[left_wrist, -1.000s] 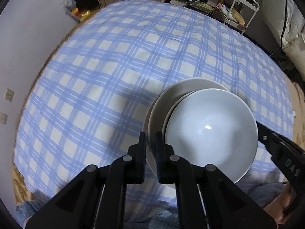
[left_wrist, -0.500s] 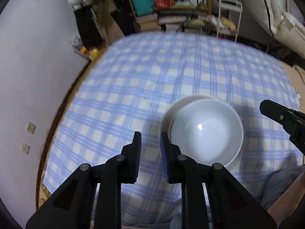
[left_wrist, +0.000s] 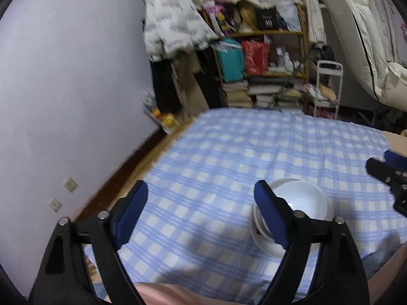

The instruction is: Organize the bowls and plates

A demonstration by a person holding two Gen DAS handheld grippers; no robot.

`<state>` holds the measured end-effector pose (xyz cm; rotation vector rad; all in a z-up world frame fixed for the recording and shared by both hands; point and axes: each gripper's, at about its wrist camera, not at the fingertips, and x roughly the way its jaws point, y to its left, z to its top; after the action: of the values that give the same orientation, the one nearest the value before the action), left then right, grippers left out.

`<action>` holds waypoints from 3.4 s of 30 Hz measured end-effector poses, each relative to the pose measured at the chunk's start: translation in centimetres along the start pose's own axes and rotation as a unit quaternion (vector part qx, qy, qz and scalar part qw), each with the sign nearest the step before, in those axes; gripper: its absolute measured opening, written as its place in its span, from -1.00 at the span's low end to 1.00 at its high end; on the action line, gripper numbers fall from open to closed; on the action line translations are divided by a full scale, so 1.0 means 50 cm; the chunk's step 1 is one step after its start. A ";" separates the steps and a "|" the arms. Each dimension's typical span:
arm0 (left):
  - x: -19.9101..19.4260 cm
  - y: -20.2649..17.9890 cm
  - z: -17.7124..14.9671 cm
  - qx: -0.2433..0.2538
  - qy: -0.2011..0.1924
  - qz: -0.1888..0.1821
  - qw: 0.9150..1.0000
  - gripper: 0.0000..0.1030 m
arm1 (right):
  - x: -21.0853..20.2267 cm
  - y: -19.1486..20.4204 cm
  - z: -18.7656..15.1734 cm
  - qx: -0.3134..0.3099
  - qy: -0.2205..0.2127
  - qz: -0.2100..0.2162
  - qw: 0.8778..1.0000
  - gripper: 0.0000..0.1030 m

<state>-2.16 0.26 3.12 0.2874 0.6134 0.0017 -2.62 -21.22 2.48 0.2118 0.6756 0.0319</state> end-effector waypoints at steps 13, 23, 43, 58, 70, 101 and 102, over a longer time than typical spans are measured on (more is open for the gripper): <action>-0.046 -0.009 -0.047 0.009 -0.074 0.038 0.996 0.95 | -0.073 -0.005 -0.004 -0.016 -0.118 -0.030 0.992 1.00; -0.014 0.000 -0.047 -0.014 -0.077 0.012 0.997 0.95 | -0.037 -0.034 -0.007 0.000 -0.104 -0.037 0.994 1.00; -0.010 0.004 -0.052 -0.020 -0.071 0.013 0.997 0.96 | -0.013 -0.030 -0.024 -0.014 -0.088 -0.045 0.995 1.00; -0.007 0.007 -0.057 -0.019 -0.078 0.017 0.997 0.95 | -0.013 -0.032 -0.023 -0.014 -0.086 -0.045 0.995 1.00; -0.014 0.008 -0.056 -0.016 -0.080 0.015 0.997 0.95 | -0.014 -0.033 -0.019 -0.015 -0.086 -0.045 0.995 1.00; -0.016 0.007 -0.053 -0.012 -0.082 0.017 0.996 0.96 | -0.014 -0.043 -0.028 -0.019 -0.081 -0.046 0.996 1.00; -0.014 0.005 -0.053 -0.011 -0.083 0.015 0.996 0.95 | -0.014 -0.044 -0.029 -0.018 -0.081 -0.046 0.995 1.00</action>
<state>-4.21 1.15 1.49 0.2731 0.4430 0.0130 -4.16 -23.16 1.39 0.1459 0.5221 -0.0602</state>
